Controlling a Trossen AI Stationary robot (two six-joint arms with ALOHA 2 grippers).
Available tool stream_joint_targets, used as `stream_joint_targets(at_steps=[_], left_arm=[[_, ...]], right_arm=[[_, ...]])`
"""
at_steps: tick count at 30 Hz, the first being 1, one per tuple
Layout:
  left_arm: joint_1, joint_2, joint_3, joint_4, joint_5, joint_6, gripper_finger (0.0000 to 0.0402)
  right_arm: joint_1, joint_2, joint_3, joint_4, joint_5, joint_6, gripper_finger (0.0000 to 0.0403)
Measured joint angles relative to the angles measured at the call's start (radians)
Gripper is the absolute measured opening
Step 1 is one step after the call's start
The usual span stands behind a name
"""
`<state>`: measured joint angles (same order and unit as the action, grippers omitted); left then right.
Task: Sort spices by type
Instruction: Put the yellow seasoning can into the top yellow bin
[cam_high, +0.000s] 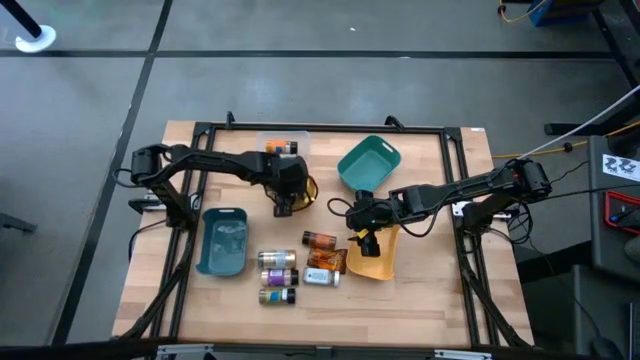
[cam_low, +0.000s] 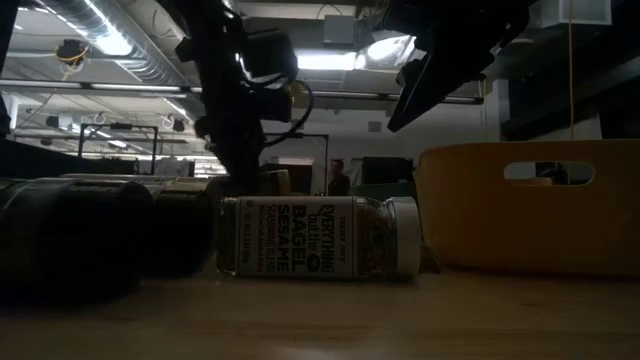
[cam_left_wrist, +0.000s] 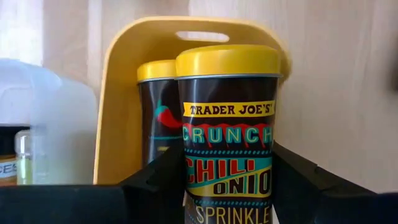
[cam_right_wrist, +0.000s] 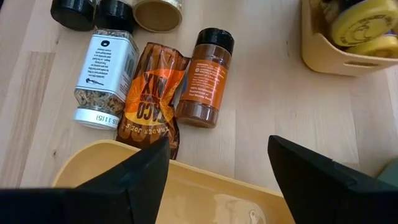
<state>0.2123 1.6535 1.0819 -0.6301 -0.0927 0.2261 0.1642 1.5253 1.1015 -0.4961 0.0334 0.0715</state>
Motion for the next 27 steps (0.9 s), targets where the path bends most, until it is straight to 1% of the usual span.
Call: stream_joint_targets(at_steps=[7, 11, 20, 27], left_arm=[[-0.001, 0.0, -0.037, 0.05, -0.019, 0.078, 0.0172], [-0.001, 0.0, -0.046, 0.079, -0.022, 0.128, 0.0182], [-0.001, 0.0, -0.046, 0.099, -0.052, 0.092, 0.0227], [-0.003, 0.0, -0.044, 0.09, -0.053, 0.096, 0.0237]], right_arm=[[0.0, 0.0, 0.0, 0.002, 0.0, 0.0, 0.027], [0.0, 0.0, 0.0, 0.002, 0.0, 0.0, 0.027], [0.0, 0.0, 0.0, 0.001, 0.0, 0.0, 0.027], [0.0, 0.0, 0.0, 0.001, 0.0, 0.0, 0.027]])
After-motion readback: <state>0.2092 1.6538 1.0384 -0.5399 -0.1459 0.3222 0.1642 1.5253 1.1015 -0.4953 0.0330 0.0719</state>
